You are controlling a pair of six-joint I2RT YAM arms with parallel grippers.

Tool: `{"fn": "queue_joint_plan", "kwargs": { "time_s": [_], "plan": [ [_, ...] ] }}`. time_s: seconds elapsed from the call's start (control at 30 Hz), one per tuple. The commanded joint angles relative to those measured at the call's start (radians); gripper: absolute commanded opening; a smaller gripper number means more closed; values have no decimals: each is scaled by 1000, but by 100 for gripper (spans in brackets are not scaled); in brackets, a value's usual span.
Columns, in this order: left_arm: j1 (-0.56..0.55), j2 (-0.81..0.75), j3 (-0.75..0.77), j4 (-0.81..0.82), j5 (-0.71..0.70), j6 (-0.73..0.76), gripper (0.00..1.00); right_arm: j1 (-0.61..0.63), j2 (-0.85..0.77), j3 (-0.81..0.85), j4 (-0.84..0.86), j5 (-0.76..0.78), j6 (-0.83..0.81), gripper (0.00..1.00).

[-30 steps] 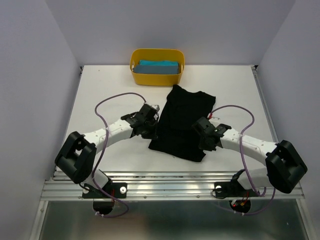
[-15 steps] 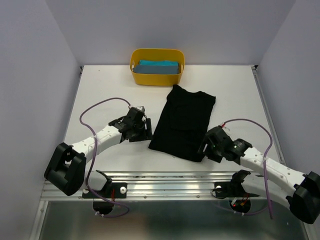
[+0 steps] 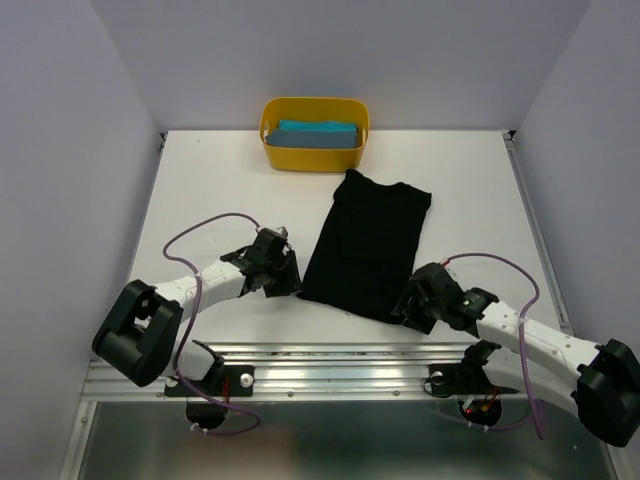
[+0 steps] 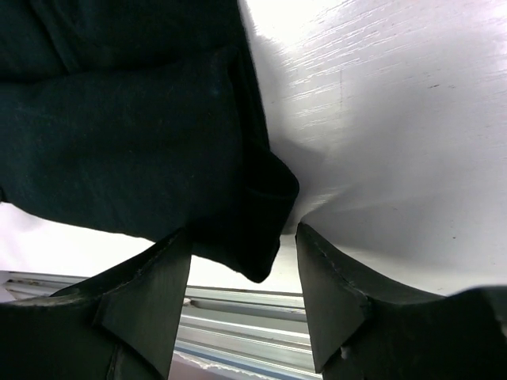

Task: Roll the t-shirts
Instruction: Roll the T-shirt to the center of the board.

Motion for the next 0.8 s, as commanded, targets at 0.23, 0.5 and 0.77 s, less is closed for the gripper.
{"fn": "queue_joint_plan", "kwargs": {
  "time_s": [0.23, 0.5, 0.77],
  "plan": [
    [3, 40, 7, 29, 30, -7, 47, -1, -9, -30, 39, 13, 55, 45],
    [3, 49, 21, 27, 44, -7, 0, -1, -10, -10, 31, -1, 50, 39],
    [4, 17, 38, 10, 55, -18, 5, -1, -18, -10, 18, 2, 58, 34]
  ]
}}
